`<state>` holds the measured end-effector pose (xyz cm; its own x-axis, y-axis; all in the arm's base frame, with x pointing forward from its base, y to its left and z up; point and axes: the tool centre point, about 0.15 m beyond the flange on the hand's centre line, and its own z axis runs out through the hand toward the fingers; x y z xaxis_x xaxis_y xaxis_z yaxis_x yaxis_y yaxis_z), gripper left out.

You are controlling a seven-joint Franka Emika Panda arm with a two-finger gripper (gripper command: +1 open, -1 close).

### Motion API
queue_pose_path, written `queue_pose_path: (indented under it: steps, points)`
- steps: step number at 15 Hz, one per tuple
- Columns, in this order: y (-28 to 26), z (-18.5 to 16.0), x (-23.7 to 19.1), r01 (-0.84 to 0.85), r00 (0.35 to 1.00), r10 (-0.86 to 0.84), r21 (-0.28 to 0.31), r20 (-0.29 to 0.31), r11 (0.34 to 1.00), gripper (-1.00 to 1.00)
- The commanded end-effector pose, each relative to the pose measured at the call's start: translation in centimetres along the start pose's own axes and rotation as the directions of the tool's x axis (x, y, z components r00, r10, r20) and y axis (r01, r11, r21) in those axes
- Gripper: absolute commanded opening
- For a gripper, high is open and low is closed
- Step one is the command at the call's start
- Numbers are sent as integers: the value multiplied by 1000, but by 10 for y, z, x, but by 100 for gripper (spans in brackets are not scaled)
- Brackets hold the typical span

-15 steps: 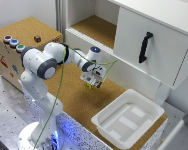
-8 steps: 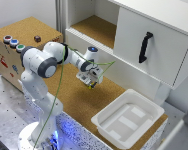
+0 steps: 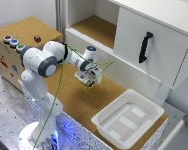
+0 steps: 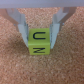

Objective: Lift the yellow block

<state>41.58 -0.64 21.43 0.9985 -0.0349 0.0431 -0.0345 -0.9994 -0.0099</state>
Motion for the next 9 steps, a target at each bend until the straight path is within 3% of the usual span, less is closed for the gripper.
queue_pose_path:
  steps: [1,5,9]
  points:
    - [10,-14,7,-5,1000,4,-39,-23,999,-100]
    - [20,-49,25,9,993,-12,-34,-115,999,-100]
    - [93,-106,43,-94,971,76,-71,-225,993,-100]
